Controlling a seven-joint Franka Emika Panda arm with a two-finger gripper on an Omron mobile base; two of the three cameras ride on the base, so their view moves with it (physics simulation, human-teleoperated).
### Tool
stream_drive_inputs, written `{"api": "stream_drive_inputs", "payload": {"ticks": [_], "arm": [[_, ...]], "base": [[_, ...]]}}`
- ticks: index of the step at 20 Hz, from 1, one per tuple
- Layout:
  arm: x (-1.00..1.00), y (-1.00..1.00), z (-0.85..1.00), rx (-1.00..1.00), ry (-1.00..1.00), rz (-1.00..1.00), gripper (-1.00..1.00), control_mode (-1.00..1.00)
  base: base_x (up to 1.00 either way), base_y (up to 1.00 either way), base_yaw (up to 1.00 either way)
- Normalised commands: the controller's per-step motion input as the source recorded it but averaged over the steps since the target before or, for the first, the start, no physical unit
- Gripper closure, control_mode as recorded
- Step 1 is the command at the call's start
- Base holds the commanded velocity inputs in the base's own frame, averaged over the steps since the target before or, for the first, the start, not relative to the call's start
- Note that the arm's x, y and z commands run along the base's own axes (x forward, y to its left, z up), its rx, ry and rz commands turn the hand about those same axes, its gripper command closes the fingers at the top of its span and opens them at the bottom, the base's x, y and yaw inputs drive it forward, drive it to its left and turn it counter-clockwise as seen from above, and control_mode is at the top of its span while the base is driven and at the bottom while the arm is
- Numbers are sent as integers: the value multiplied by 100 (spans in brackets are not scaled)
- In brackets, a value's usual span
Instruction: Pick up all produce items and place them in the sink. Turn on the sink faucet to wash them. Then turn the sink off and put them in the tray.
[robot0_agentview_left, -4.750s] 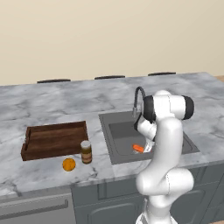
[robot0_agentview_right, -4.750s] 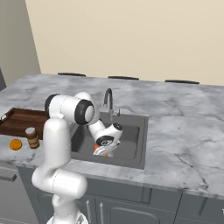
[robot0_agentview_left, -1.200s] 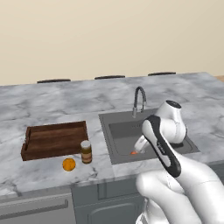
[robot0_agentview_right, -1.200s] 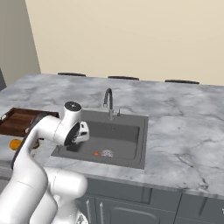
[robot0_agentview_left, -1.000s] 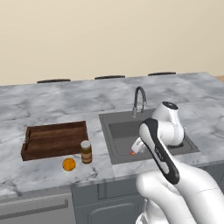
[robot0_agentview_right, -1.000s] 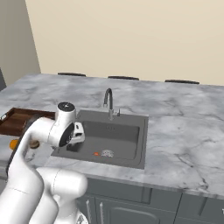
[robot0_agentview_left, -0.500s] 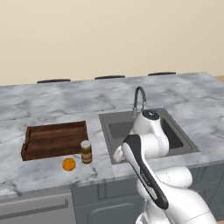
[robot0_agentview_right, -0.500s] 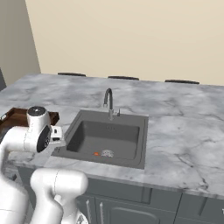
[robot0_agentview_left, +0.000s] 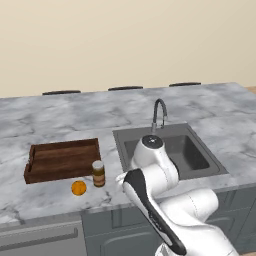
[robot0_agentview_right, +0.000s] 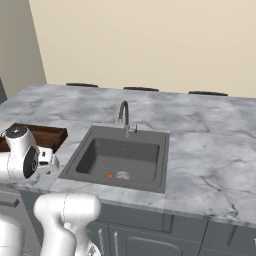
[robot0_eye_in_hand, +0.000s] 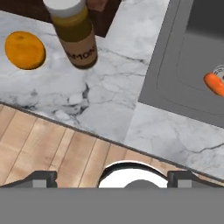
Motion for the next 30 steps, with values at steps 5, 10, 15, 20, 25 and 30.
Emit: {"api": "stream_drive_inputs", "payload": {"ticks": [5, 10, 15, 20, 25, 30], "arm": [[-9, 59, 1, -4, -1, 0, -100, -100], [-14, 57, 6, -4, -1, 6, -100, -100], [-6, 63, 6, -5, 0, 4, -100, -100], [0, 61, 6, -7, 0, 5, -100, -100], [0, 53, 4, -10, 0, 2, -100, -100], [7, 42, 0, -11, 0, 0, -100, -100]], "base": [[0, 0, 0], [0, 0, 0], [0, 0, 0], [0, 0, 0], [0, 0, 0], [0, 0, 0]]}}
